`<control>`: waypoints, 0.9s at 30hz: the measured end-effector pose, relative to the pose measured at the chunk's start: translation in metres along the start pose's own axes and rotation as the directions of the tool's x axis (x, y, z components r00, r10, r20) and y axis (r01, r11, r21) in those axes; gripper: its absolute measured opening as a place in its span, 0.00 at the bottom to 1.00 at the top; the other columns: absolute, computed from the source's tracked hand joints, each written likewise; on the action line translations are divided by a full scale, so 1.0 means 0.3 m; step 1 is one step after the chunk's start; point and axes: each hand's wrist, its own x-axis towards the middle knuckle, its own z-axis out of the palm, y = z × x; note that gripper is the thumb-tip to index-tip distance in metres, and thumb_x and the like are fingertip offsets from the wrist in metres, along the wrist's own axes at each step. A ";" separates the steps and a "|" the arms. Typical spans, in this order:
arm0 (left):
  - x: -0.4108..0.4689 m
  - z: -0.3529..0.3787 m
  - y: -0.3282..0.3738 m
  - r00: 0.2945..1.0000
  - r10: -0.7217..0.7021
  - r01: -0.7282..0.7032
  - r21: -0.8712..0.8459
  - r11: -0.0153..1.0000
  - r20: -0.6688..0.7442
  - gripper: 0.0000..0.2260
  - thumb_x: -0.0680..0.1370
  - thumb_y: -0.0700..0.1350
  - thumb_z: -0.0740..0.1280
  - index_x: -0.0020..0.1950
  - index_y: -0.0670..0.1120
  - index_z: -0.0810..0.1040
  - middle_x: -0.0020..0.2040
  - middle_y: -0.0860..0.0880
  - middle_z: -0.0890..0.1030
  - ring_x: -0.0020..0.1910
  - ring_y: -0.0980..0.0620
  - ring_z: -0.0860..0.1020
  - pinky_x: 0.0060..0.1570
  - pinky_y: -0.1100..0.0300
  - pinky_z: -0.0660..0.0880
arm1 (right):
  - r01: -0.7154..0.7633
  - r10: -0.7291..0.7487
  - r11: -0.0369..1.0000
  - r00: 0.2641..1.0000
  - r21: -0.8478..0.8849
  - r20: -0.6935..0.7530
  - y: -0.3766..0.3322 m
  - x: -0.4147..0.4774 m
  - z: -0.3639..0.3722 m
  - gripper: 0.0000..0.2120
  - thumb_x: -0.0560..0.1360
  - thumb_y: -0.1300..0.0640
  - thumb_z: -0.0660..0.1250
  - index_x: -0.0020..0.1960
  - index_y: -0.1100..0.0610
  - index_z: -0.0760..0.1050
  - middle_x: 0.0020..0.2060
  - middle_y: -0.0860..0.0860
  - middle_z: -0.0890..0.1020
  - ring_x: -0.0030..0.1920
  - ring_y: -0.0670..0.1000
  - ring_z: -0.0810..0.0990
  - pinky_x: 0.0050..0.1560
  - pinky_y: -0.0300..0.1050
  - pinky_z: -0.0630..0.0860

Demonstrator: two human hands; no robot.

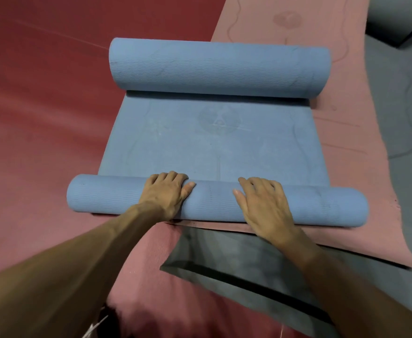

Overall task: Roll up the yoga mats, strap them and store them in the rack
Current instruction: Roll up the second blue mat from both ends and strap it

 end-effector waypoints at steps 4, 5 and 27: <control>0.071 -0.024 -0.010 0.998 -0.009 0.010 -0.011 1.000 0.069 0.19 0.82 0.57 0.48 0.68 0.54 0.68 0.64 0.48 0.70 0.64 0.48 0.70 0.64 0.52 0.62 | 0.093 -0.097 0.994 0.993 -0.062 -0.071 0.016 -0.036 0.032 0.31 0.78 0.41 0.50 0.70 0.60 0.71 0.63 0.61 0.77 0.63 0.62 0.75 0.66 0.61 0.60; 0.087 -0.030 -0.007 0.996 -0.027 0.030 -0.025 0.999 0.080 0.19 0.82 0.57 0.48 0.68 0.53 0.69 0.64 0.47 0.70 0.63 0.47 0.70 0.64 0.52 0.63 | 0.096 -0.102 0.993 0.992 -0.075 -0.079 0.016 -0.031 0.036 0.32 0.78 0.40 0.50 0.71 0.60 0.69 0.64 0.62 0.76 0.65 0.62 0.74 0.67 0.62 0.59; -0.096 -0.030 0.062 0.991 -0.037 0.041 0.032 0.999 -0.126 0.37 0.74 0.60 0.35 0.74 0.44 0.64 0.72 0.44 0.68 0.73 0.43 0.62 0.73 0.48 0.51 | 0.136 -0.146 0.989 0.894 0.052 0.424 0.049 0.146 -0.121 0.42 0.58 0.38 0.75 0.66 0.51 0.64 0.50 0.51 0.77 0.51 0.57 0.78 0.52 0.50 0.70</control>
